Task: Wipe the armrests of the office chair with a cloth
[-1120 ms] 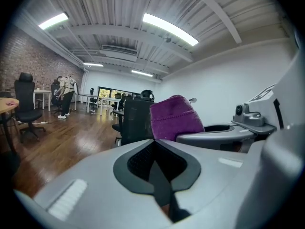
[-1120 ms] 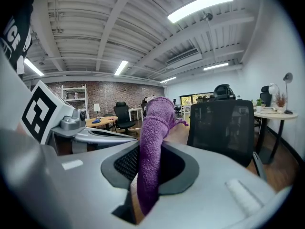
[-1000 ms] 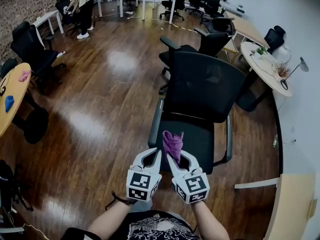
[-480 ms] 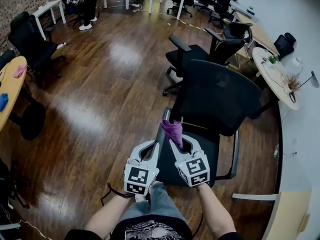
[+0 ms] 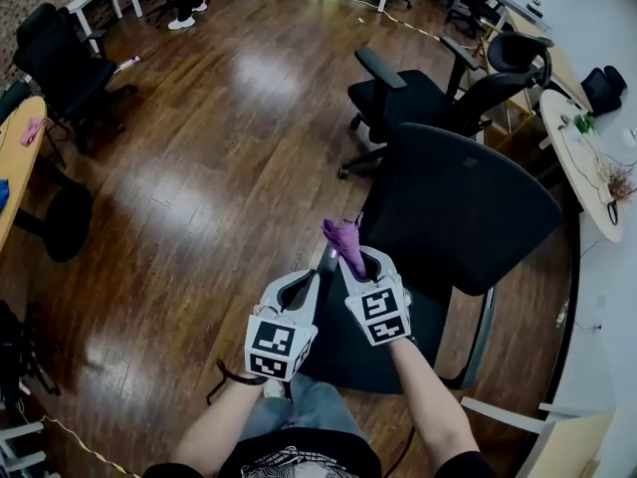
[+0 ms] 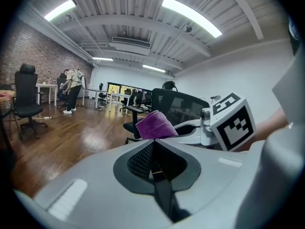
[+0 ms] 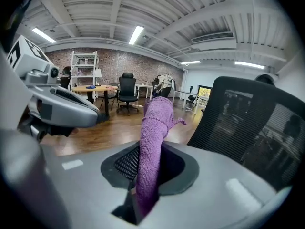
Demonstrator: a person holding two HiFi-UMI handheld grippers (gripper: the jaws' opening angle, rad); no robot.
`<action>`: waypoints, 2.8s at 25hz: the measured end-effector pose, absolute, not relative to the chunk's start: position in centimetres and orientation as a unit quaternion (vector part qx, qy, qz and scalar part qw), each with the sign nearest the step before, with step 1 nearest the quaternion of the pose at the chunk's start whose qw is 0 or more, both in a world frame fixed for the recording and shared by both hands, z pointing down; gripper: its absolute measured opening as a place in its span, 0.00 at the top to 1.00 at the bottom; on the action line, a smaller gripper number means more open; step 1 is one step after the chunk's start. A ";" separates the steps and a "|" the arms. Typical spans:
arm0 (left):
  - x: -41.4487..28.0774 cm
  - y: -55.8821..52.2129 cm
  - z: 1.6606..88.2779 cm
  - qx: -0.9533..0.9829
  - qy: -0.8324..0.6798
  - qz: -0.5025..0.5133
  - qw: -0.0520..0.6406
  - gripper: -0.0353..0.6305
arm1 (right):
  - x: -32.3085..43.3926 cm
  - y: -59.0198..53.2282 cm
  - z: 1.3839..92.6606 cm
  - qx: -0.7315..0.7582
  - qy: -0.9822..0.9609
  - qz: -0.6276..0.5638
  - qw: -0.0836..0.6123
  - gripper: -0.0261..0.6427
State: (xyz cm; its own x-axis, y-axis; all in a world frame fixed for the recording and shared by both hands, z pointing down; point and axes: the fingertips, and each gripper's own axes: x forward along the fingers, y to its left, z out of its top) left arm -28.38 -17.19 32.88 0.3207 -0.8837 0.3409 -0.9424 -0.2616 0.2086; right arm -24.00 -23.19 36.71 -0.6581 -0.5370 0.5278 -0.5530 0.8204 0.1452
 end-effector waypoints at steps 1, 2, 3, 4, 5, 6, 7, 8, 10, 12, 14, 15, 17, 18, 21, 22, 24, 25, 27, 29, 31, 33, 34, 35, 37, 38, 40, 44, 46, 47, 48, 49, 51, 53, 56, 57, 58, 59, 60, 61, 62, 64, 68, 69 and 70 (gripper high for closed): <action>-28.5 -17.8 33.4 0.788 -0.579 0.081 0.191 0.94 | -24.2 -24.2 37.7 0.292 -0.910 0.012 0.294 0.85; -28.6 -18.2 33.9 0.786 -0.582 0.084 0.194 0.94 | -24.5 -25.0 38.7 0.284 -0.910 0.010 0.303 0.85; -28.8 -18.5 34.5 0.783 -0.584 0.086 0.198 0.94 | -24.8 -25.8 39.7 0.276 -0.909 0.007 0.313 0.85; -29.0 -18.8 35.1 0.779 -0.586 0.089 0.204 0.94 | -25.0 -26.6 40.8 0.269 -0.907 0.002 0.324 0.85; -29.1 -19.0 35.8 0.776 -0.588 0.091 0.209 0.94 | -25.2 -27.3 41.8 0.264 -0.904 -0.005 0.337 0.85; -29.3 -19.2 36.4 0.773 -0.589 0.094 0.215 0.94 | -25.3 -28.0 42.9 0.261 -0.899 -0.016 0.352 0.85; -29.5 -19.4 37.1 0.771 -0.590 0.098 0.220 0.94 | -25.4 -28.6 43.9 0.259 -0.893 -0.029 0.367 0.85; -29.7 -19.6 37.6 0.768 -0.591 0.101 0.225 0.94 | -25.5 -29.2 44.9 0.256 -0.887 -0.041 0.382 0.85; -30.3 -19.7 38.5 0.761 -0.596 0.101 0.235 0.94 | -25.8 -29.8 46.4 0.249 -0.880 -0.054 0.400 0.85; -30.7 -19.6 39.2 0.755 -0.600 0.102 0.245 0.94 | -26.0 -30.0 47.5 0.245 -0.878 -0.052 0.408 0.85; -31.0 -19.4 39.7 0.753 -0.600 0.106 0.249 0.94 | -26.1 -29.8 48.4 0.241 -0.878 -0.040 0.412 0.85; -31.2 -19.4 39.9 0.752 -0.601 0.106 0.250 0.94 | -26.2 -29.5 48.8 0.238 -0.879 -0.036 0.413 0.85; -31.4 -19.2 40.2 0.751 -0.600 0.105 0.253 0.94 | -26.4 -28.7 49.2 0.234 -0.880 -0.033 0.413 0.85; -31.5 -19.1 40.4 0.752 -0.599 0.105 0.254 0.94 | -26.5 -28.3 49.3 0.233 -0.880 -0.033 0.412 0.85; -31.7 -18.2 41.2 0.757 -0.590 0.104 0.263 0.94 | -26.9 -26.9 49.3 0.239 -0.881 -0.029 0.408 0.85; -31.7 -17.7 41.5 0.759 -0.586 0.104 0.265 0.94 | -27.0 -26.3 49.3 0.243 -0.880 -0.025 0.406 0.85; -31.7 -16.9 41.9 0.763 -0.579 0.107 0.267 0.94 | -27.1 -25.2 49.2 0.250 -0.879 -0.017 0.405 0.85; -31.8 -16.5 42.1 0.765 -0.576 0.109 0.266 0.94 | -27.1 -24.5 49.2 0.253 -0.878 -0.014 0.405 0.85; -31.8 -15.6 42.4 0.769 -0.569 0.112 0.267 0.94 | -27.1 -23.2 49.3 0.260 -0.876 -0.009 0.405 0.85; -31.9 -14.8 42.6 0.774 -0.564 0.114 0.266 0.94 | -27.1 -21.9 49.2 0.267 -0.875 -0.003 0.404 0.85; -32.1 -13.8 42.7 0.776 -0.559 0.115 0.267 0.94 | -27.1 -20.6 49.1 0.274 -0.873 0.003 0.402 0.85; -32.3 -12.8 42.8 0.778 -0.556 0.116 0.269 0.94 | -27.0 -19.0 49.2 0.281 -0.872 0.010 0.402 0.85; -32.4 -12.3 42.8 0.779 -0.554 0.117 0.269 0.94 | -27.0 -18.2 49.2 0.284 -0.871 0.013 0.401 0.85; -32.6 -11.8 42.8 0.781 -0.552 0.118 0.268 0.94 | -27.0 -17.5 49.2 0.287 -0.870 0.015 0.401 0.85; -32.8 -11.1 42.8 0.784 -0.549 0.119 0.265 0.94 | -27.0 -16.1 49.1 0.295 -0.869 0.020 0.397 0.85; -32.9 -10.7 42.8 0.786 -0.546 0.121 0.264 0.94 | -27.0 -15.5 49.0 0.299 -0.869 0.023 0.394 0.85; -33.0 -9.9 43.0 0.791 -0.539 0.125 0.262 0.94 | -27.1 -14.1 49.0 0.308 -0.868 0.028 0.390 0.85; -32.7 -8.3 43.6 0.803 -0.520 0.131 0.259 0.94 | -26.8 -11.5 49.2 0.327 -0.863 0.033 0.384 0.85; -32.5 -7.6 44.0 0.809 -0.512 0.132 0.257 0.94 | -26.6 -10.2 49.2 0.339 -0.861 0.038 0.377 0.85; -32.4 -7.3 44.1 0.811 -0.509 0.132 0.256 0.94 | -26.5 -9.6 49.1 0.344 -0.860 0.040 0.374 0.85; -32.3 -6.9 44.2 0.812 -0.507 0.132 0.257 0.94 | -26.4 -8.9 49.1 0.348 -0.860 0.043 0.371 0.85; -32.2 -6.6 44.2 0.813 -0.505 0.131 0.257 0.94 | -26.3 -8.1 49.0 0.352 -0.860 0.044 0.368 0.85; -32.0 -5.9 44.3 0.816 -0.502 0.131 0.257 0.94 | -26.2 -6.7 49.0 0.359 -0.859 0.049 0.362 0.85; -31.9 -5.0 44.4 0.818 -0.498 0.133 0.255 0.94 | -26.1 -5.2 49.0 0.370 -0.858 0.055 0.351 0.85; -32.1 -3.6 44.8 0.818 -0.496 0.136 0.257 0.94 | -26.1 -3.1 49.0 0.390 -0.857 0.061 0.330 0.85; -32.2 -3.2 45.0 0.817 -0.497 0.136 0.257 0.94 | -26.1 -2.6 48.9 0.397 -0.857 0.062 0.322 0.85; -32.2 -2.9 45.1 0.817 -0.498 0.136 0.258 0.94 | -26.1 -2.0 48.9 0.402 -0.857 0.064 0.315 0.85; -32.2 -2.6 45.2 0.816 -0.500 0.136 0.258 0.94 | -26.1 -1.5 49.0 0.407 -0.857 0.066 0.309 0.85; -32.1 -2.3 45.3 0.815 -0.500 0.137 0.257 0.94 | -26.0 -0.8 49.1 0.411 -0.857 0.070 0.302 0.85; -32.0 -2.0 45.4 0.815 -0.500 0.138 0.257 0.94 | -25.9 -0.2 49.3 0.415 -0.857 0.073 0.296 0.85; -31.8 -1.6 45.5 0.816 -0.500 0.138 0.256 0.94 | -25.8 0.5 49.5 0.419 -0.857 0.075 0.289 0.85; -31.5 -1.1 45.8 0.818 -0.497 0.137 0.253 0.94 | -25.8 1.7 50.0 0.430 -0.856 0.073 0.277 0.85; -30.8 -0.2 46.8 0.821 -0.498 0.139 0.241 0.94 | -25.6 3.4 51.9 0.454 -0.850 0.078 0.253 0.85; -30.5 0.1 47.2 0.820 -0.501 0.140 0.238 0.94 | -25.4 3.8 52.5 0.459 -0.849 0.083 0.249 0.85; -30.4 0.3 47.6 0.819 -0.503 0.142 0.236 0.94 | -25.3 4.2 53.2 0.463 -0.847 0.088 0.246 0.85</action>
